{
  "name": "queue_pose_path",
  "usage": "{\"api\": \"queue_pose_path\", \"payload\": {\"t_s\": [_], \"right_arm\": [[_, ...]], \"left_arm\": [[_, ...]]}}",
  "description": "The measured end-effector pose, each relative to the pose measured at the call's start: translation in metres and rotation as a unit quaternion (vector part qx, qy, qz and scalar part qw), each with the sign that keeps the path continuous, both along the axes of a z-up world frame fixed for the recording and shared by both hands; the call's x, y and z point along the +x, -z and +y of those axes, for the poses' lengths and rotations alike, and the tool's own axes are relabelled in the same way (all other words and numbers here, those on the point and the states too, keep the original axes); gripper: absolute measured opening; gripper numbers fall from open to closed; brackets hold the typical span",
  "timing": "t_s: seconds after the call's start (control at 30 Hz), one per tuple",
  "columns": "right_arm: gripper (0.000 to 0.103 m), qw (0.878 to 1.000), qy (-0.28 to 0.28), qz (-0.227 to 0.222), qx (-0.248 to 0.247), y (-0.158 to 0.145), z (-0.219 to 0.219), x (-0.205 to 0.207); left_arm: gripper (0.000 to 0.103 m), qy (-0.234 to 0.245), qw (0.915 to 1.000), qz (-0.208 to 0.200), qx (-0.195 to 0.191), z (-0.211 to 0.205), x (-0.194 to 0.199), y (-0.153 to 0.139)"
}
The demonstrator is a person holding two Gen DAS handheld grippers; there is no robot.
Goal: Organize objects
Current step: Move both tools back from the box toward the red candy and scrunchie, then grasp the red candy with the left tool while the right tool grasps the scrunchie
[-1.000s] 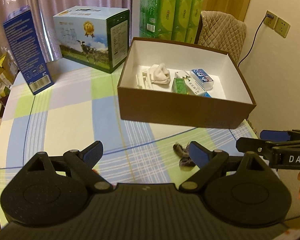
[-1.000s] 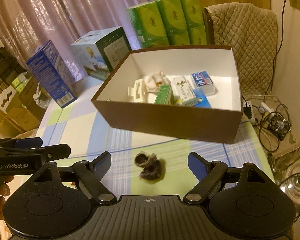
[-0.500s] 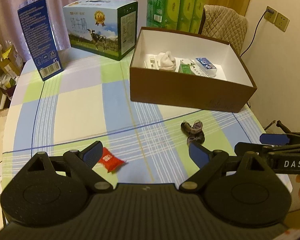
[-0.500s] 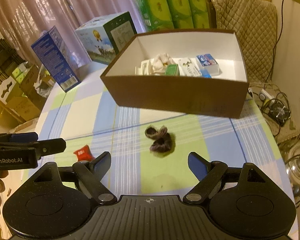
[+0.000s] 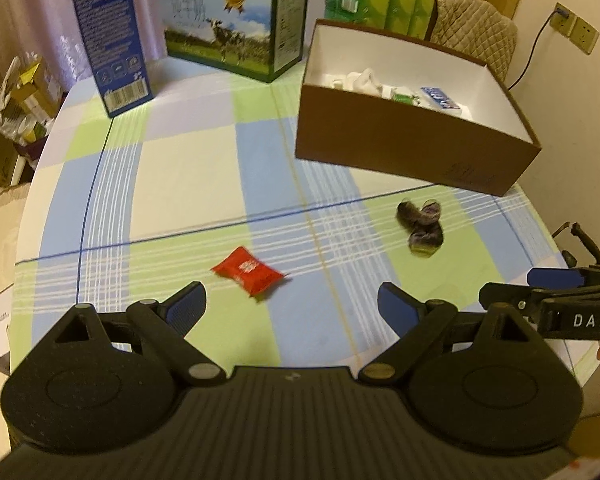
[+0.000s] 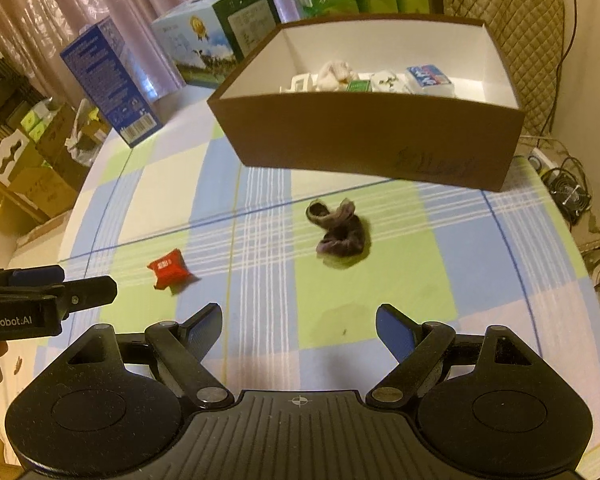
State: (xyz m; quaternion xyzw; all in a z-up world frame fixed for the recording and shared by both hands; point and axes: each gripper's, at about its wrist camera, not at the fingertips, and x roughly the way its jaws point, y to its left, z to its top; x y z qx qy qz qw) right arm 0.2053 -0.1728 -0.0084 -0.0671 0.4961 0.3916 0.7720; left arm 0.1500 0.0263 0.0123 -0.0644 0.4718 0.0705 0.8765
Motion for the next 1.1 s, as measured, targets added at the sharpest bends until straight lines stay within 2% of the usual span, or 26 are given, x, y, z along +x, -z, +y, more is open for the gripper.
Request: {"api": "queue_pose_path", "payload": {"t_s": [0.43,0.77,0.93,1.1], "right_arm": [[0.081,1.0,-0.007,-0.002,-0.024,0.029,0.014,0.008],[0.081,0.999,-0.013,-0.002,-0.04,0.05,0.025,0.027],[0.081,0.999,-0.006,0.003,-0.047,0.056,0.029,0.038],[0.081,0.999,0.0,0.008,-0.052,0.061,0.03,0.048]], "left_arm": [[0.091,-0.025,0.9993,0.023,-0.017,0.023,0.005,0.041],[0.09,-0.032,0.9993,0.01,-0.016,0.035,0.017,0.069],[0.09,-0.041,0.9988,0.024,-0.015,0.039,0.03,0.084],[0.084,-0.062,0.9969,0.041,-0.025,0.046,0.05,0.095]]}}
